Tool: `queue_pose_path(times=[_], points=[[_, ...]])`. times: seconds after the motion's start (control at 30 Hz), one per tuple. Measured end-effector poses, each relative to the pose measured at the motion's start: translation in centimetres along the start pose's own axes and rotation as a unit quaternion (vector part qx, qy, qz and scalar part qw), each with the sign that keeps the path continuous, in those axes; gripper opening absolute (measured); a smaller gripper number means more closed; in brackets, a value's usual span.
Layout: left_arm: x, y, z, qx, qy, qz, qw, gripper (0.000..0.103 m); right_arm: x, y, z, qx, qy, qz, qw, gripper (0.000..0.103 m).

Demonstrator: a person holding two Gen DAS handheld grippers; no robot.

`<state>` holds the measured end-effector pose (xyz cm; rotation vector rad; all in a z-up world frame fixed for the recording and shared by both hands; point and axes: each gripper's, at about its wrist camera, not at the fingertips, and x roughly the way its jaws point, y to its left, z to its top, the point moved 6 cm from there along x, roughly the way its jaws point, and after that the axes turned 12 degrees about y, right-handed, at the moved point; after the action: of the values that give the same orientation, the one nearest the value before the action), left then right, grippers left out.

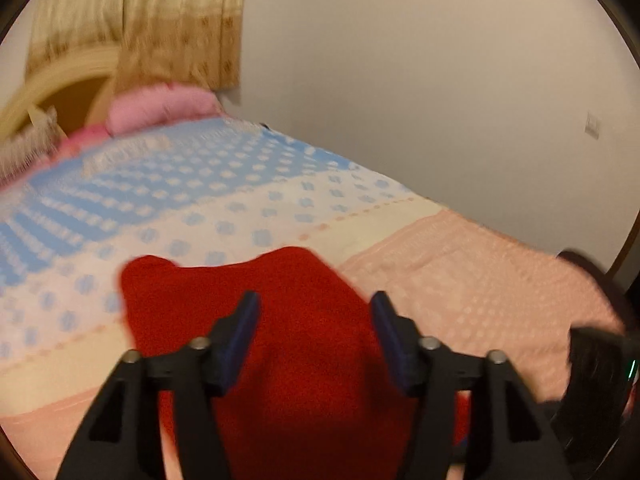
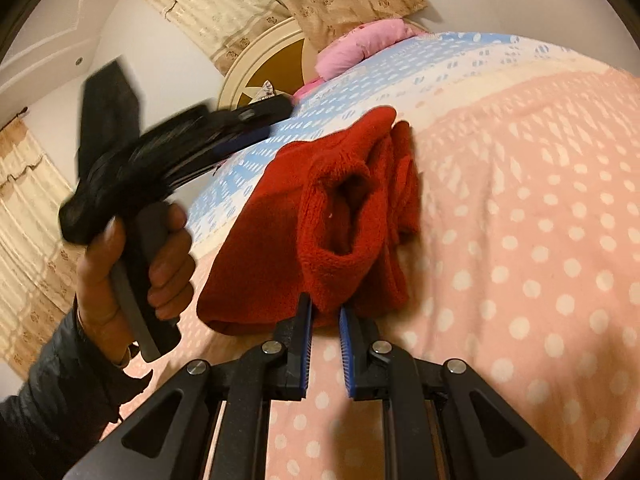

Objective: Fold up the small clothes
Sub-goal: 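Open both grippers to release the folded side onto the sweater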

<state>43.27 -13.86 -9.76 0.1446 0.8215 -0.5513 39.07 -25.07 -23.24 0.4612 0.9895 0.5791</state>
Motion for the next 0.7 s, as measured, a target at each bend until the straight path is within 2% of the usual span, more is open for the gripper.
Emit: queue_pose_path(times=[0.03, 0.1, 0.13, 0.17, 0.23, 0.33, 0.43, 0.53, 0.7], points=[[-0.4, 0.4, -0.8, 0.005, 0.001, 0.010, 0.9999, 0.064, -0.1, -0.1, -0.2, 0.002, 0.000, -0.001, 1.000, 0.015], [-0.5, 1.6, -2.8, 0.010, 0.014, 0.051, 0.9986, 0.064, -0.6, -0.3, -0.5, 0.007, -0.005, -0.005, 1.000, 0.030], [-0.6, 2.2, -3.8, 0.007, 0.016, 0.060, 0.9981, 0.064, -1.0, -0.4, -0.6, 0.010, -0.012, -0.013, 1.000, 0.046], [-0.6, 2.8, -4.7, 0.000, 0.018, 0.061, 0.9979, 0.064, -1.8, -0.5, -0.7, 0.013, -0.033, -0.037, 0.999, 0.055], [-0.2, 3.9, -6.0, -0.024, 0.025, 0.052, 0.9980, 0.064, -3.7, 0.4, -0.5, -0.012, -0.079, -0.080, 0.994, 0.056], [0.6, 4.2, -6.9, -0.042, 0.029, 0.047, 0.9976, 0.067, -4.4, 3.5, 0.7, -0.067, -0.090, -0.083, 0.990, 0.056], [0.7, 4.0, -6.7, -0.042, 0.030, 0.052, 0.9973, 0.068, -3.2, 6.4, 2.8, -0.110, -0.071, -0.053, 0.990, 0.056], [0.8, 3.9, -6.7, -0.042, 0.033, 0.058, 0.9969, 0.070, -0.7, 7.7, 5.0, -0.137, -0.037, -0.056, 0.988, 0.058], [0.9, 4.0, -7.3, -0.046, 0.038, 0.059, 0.9965, 0.075, 3.6, 4.5, 7.2, -0.088, 0.027, -0.070, 0.993, 0.058]])
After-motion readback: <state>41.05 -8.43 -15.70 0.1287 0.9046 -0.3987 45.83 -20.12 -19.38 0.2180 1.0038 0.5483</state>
